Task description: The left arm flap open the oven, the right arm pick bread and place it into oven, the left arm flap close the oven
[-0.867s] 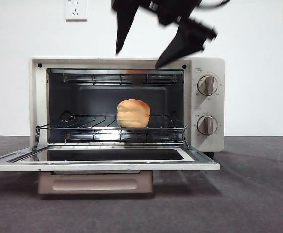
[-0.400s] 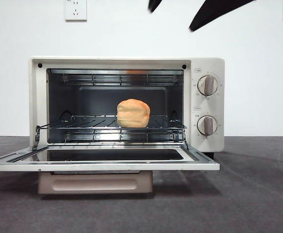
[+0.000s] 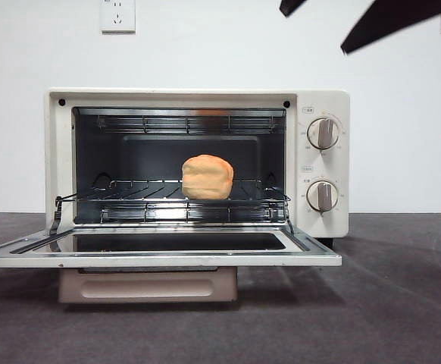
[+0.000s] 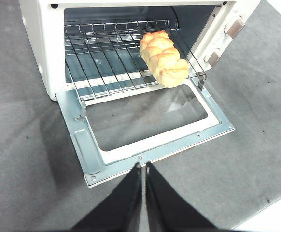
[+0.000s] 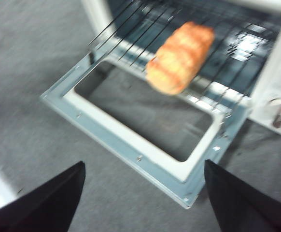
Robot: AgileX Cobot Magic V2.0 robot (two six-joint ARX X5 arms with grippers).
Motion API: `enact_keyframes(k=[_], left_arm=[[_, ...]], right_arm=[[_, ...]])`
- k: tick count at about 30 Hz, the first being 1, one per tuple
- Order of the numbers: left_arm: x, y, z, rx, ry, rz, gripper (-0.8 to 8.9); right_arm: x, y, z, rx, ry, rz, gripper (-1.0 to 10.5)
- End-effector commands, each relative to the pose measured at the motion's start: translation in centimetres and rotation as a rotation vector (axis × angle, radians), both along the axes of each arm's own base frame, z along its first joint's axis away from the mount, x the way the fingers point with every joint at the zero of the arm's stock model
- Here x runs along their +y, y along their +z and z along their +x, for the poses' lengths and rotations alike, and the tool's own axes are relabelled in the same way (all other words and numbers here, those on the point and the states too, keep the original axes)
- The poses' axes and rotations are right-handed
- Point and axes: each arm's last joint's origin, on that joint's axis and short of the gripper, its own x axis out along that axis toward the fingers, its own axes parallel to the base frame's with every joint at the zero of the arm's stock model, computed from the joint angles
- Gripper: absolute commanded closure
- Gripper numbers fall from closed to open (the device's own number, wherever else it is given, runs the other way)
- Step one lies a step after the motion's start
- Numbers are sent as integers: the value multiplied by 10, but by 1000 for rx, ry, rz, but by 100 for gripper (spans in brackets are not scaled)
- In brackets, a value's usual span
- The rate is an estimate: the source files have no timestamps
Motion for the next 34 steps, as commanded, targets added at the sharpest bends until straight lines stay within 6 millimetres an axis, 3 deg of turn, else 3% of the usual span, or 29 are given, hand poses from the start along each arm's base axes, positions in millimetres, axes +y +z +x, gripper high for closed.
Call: enact_keyframes(k=[1,11,24,28,34], left_arm=[[-1,3,1,-6,3,-13,797],[-3,-4,16,2,197,31,798],[-35,-53,90,100,149,-26,800],[-30,-62,112,140,156,-55,800],[-6,-82,136,251,134,-95,799]], right_arm=[[3,-2,-4,-6,42,23,554],[4,-1,-7,5,59,44,554],[4,-1,-9,20,67,53,554],[3,-1,-11,27,74,45,554],[1,-5,-14,56,80,9,554]])
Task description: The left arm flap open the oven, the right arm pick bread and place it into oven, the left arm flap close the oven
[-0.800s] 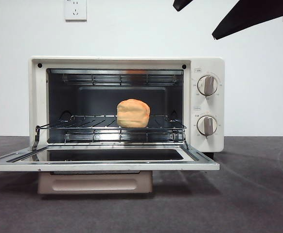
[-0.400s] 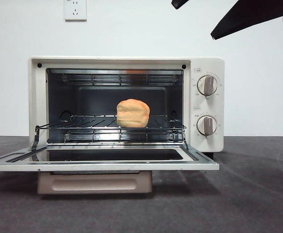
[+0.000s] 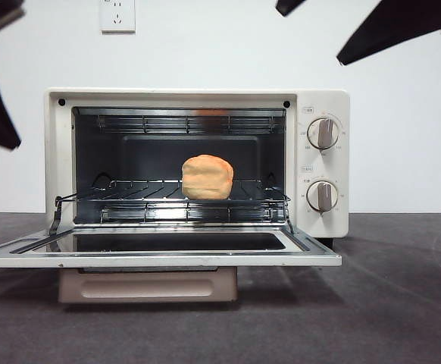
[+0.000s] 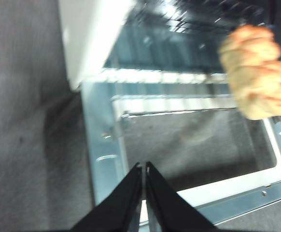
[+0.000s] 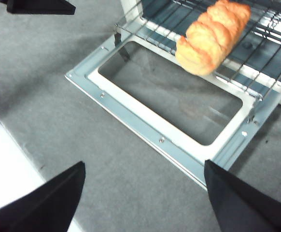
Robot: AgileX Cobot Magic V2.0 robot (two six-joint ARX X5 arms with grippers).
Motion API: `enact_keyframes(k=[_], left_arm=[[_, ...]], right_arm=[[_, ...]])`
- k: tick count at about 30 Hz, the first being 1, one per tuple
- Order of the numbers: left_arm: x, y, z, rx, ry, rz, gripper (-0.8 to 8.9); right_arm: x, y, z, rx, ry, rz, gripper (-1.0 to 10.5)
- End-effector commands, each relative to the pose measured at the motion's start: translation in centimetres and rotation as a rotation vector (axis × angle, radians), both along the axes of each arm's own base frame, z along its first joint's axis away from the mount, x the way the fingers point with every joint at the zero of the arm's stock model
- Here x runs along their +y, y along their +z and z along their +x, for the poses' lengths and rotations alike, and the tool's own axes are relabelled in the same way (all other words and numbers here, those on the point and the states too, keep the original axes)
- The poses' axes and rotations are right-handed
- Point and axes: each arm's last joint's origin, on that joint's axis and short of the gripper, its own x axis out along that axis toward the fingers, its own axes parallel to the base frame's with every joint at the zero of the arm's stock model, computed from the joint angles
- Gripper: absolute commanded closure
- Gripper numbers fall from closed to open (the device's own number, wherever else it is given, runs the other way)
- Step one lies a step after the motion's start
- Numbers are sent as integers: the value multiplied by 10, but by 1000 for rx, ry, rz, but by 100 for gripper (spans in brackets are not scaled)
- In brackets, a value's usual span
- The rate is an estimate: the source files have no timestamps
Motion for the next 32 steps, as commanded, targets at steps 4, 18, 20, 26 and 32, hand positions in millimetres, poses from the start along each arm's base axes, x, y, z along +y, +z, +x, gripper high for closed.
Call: enact_keyframes(k=[4,18,20,26,32], left_arm=[[20,-20,15,37,-33,-58,799],[26,-64,38,148,-58,0,799],[26,-68,41,155,-58,0,799],[25,-83,50,191,-57,0,799],[23,-96,55,241,-103,-60,799]], right_arm=[[1,2,-3,9,12,4,554],[1,3,-3,19,-1,21,555],[1,3,-3,26,-6,25,555],[1,3,-3,26,-7,26,555],[1,3,-3,26,-7,26,555]])
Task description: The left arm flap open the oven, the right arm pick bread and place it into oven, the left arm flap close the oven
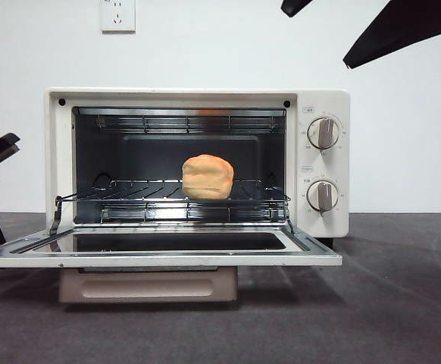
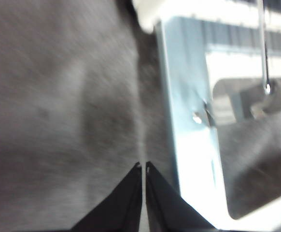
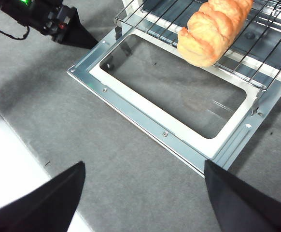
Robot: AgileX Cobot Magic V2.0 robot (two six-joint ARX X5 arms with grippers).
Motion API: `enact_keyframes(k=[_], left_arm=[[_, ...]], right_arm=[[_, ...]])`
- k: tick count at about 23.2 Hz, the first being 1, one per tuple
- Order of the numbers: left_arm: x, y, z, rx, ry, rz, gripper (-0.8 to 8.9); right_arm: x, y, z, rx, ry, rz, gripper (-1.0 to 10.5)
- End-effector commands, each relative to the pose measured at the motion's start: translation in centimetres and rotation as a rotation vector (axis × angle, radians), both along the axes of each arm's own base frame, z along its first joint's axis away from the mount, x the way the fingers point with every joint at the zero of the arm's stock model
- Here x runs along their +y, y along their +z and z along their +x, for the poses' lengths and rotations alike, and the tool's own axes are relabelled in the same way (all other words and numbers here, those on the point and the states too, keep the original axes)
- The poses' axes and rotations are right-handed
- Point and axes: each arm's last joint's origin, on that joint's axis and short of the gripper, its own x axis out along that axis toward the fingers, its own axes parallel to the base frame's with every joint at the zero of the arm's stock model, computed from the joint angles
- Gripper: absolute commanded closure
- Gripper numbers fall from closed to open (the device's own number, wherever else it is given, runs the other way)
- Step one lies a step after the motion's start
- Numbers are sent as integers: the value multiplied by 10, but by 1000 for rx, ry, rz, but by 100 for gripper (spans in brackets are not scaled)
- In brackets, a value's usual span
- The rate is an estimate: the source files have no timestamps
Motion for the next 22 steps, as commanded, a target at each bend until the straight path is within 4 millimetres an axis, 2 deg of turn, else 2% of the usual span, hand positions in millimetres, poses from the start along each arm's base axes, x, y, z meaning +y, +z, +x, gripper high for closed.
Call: enact_keyframes(k=[1,22], left_arm=[[-1,-5,3,5,-32,-25,799],[-6,-9,6,35,-124,-236,799]], right_arm=[[2,3,-1,-1,6,17,555],[3,4,-1,-6,5,24,555]])
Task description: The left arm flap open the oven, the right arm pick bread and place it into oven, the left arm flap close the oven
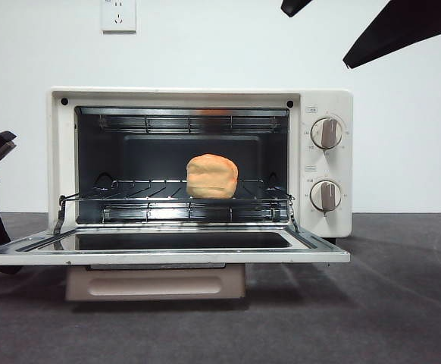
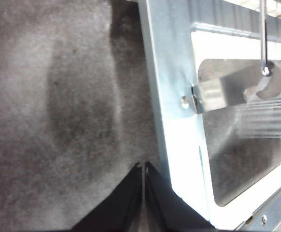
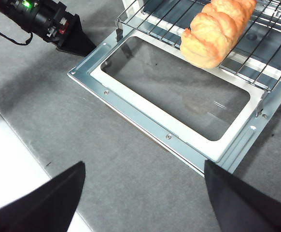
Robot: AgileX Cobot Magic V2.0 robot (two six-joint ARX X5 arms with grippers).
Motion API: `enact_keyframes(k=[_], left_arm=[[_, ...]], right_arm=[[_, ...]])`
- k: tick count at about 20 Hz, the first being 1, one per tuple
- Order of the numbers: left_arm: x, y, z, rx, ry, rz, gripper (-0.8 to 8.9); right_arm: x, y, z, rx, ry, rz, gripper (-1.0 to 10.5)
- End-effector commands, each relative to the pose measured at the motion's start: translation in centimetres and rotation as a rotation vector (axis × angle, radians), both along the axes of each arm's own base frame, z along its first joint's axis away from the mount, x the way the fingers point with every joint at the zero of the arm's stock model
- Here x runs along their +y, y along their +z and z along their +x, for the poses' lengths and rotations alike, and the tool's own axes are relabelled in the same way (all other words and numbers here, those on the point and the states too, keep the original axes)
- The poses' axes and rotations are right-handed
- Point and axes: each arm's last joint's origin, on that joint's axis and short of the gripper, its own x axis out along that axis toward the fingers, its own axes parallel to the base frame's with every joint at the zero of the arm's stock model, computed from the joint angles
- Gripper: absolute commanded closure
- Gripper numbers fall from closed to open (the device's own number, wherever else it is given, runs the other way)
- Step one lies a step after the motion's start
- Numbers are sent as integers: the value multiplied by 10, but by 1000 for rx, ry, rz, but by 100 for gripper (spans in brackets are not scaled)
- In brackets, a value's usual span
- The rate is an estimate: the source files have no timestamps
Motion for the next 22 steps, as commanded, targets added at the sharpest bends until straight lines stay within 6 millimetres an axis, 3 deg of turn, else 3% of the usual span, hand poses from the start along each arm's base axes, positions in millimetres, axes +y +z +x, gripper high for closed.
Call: enact_keyframes(k=[1,13,22], left_arm=[[-6,3,5,-29,-57,-107,799],[-5,11,15,-104,-37,-202,799],[16,22,26,-191,88,-265,798]], right_arm=[[3,4,-1,-5,6,22,555],[3,4,-1,1,1,26,555],[3,4,-1,12,-10,34,555]])
